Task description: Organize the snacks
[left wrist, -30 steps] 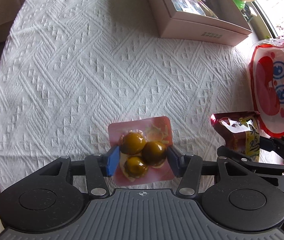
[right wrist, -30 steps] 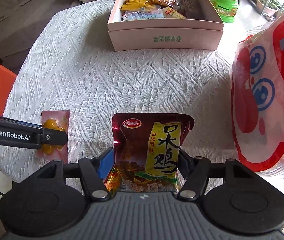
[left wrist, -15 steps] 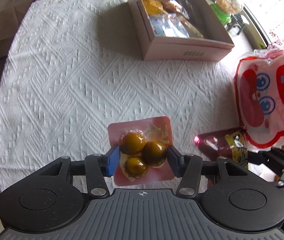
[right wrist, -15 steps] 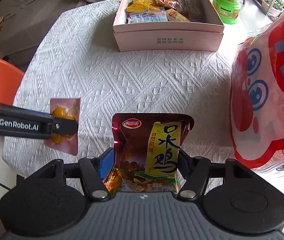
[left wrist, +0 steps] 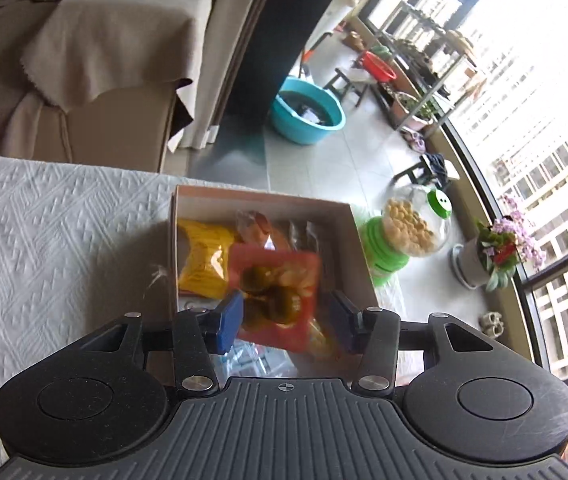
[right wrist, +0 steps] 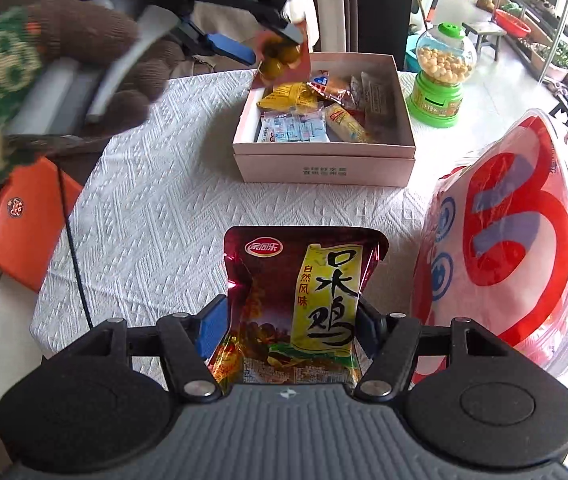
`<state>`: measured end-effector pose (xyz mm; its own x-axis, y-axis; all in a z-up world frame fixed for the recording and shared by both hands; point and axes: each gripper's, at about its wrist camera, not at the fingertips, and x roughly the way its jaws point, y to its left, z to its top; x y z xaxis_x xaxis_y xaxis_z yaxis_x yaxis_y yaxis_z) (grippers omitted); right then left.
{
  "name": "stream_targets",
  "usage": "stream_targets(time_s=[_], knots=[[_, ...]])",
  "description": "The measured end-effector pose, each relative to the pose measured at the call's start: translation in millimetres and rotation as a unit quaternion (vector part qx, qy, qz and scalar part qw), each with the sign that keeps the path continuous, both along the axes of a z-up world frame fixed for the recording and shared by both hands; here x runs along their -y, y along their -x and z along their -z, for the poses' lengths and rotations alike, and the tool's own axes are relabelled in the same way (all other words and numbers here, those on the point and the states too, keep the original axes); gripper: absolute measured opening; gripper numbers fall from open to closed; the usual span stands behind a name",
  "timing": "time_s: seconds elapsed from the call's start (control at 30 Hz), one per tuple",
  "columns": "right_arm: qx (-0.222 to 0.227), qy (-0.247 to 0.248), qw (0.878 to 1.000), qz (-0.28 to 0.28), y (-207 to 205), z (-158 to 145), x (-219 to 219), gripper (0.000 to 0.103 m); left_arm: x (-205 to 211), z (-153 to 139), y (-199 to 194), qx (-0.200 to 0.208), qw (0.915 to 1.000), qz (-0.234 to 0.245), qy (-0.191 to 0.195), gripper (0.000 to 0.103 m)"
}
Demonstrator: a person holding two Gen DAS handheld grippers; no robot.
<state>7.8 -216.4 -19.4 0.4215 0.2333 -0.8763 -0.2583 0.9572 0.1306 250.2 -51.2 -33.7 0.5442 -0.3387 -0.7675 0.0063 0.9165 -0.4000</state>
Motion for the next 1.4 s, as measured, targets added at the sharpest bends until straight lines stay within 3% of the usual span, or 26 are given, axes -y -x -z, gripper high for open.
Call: stream_targets(time_s=[0.07,0.13,0.27,0.4,0.5,0.53,0.57,0.6,0.73,0.97,1.1,1.27,1.4], knots=[[0.010,-0.002,1.000,-0.003,3,-2,3,0.066,-3,-7,10,0.028,0.9995,-0.002,0.013,0.052],[0.017,-0.006,1.000,-0.005,5,0,5,0.066,-5,-11,22,0.043,0.9991,0.005,0.001,0.053],[0.009,-0.016,1.000,0.001,-5,3,5,0.065,-29,-20,55,0.042,0.9988,-0.008,-0.023,0.052],[0.075,-0.032,0.996,0.023,-44,-37,8,0.066,-55,-22,98,0.007,0.9996,-0.025,0.007,0.051],[0.130,-0.013,0.990,0.054,-98,-68,0,0.066,-56,-19,127,-0.001,0.9999,-0.007,0.010,0.042],[0.145,-0.010,0.987,0.068,-116,-74,-3,0.071,-53,-20,137,0.003,1.0000,0.001,0.001,0.033],[0.157,-0.009,0.984,0.078,-133,-78,-5,0.075,-50,-20,144,0.008,0.9999,0.009,-0.008,0.018],[0.164,-0.006,0.983,0.081,-151,-78,-10,0.083,-45,-20,150,0.013,0.9996,0.018,-0.016,0.016],[0.144,-0.001,0.987,0.073,-191,-64,-20,0.083,-30,-22,164,0.033,0.9975,0.047,-0.041,0.016],[0.160,-0.026,0.983,0.082,-163,-53,-6,0.083,-23,-27,159,0.036,0.9962,0.062,-0.050,0.015],[0.188,-0.003,0.979,0.082,-147,-56,-6,0.083,-17,-29,154,0.030,0.9958,0.045,-0.074,0.015],[0.121,-0.050,0.988,0.086,-127,-51,11,0.083,-16,-19,150,-0.020,0.9962,0.029,-0.080,0.015],[0.083,-0.017,0.993,0.087,-87,-36,9,0.083,-6,-13,156,-0.034,0.9933,0.030,-0.106,0.015]])
